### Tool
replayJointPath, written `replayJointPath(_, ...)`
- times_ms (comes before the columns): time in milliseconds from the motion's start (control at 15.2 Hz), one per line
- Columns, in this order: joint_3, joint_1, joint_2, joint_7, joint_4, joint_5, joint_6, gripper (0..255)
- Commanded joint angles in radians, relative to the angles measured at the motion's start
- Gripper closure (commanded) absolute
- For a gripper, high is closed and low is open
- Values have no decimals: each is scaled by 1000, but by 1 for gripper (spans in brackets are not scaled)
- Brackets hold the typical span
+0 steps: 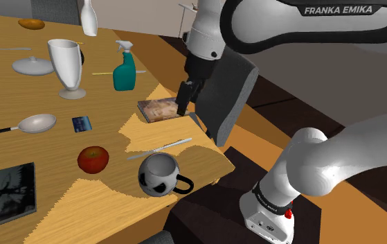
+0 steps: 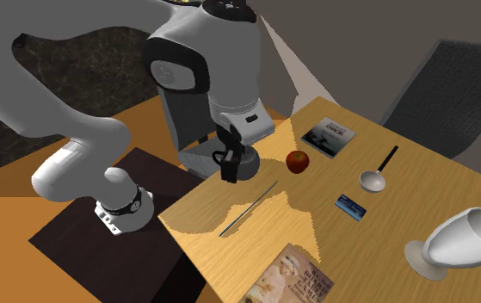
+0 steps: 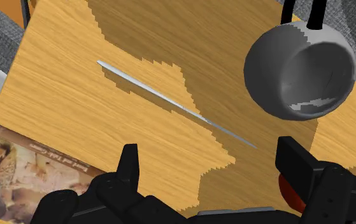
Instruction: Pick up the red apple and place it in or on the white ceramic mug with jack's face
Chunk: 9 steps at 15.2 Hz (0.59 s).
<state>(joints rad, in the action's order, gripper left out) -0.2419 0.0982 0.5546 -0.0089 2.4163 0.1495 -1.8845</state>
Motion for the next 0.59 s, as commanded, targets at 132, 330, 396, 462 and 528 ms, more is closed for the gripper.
replayJointPath(132,-68,17,-124,39,-31,-3,-108,0)
replayJointPath(330,-118,26,-221,75,-66,-21,-177,0)
replayJointPath(396,-135,29,-254,88,-81,-31,-198,0)
replayJointPath(462,-151,31,-288,103,-96,-43,-219,0)
replayJointPath(528,-166,34,-323,118,-112,-56,-238,0)
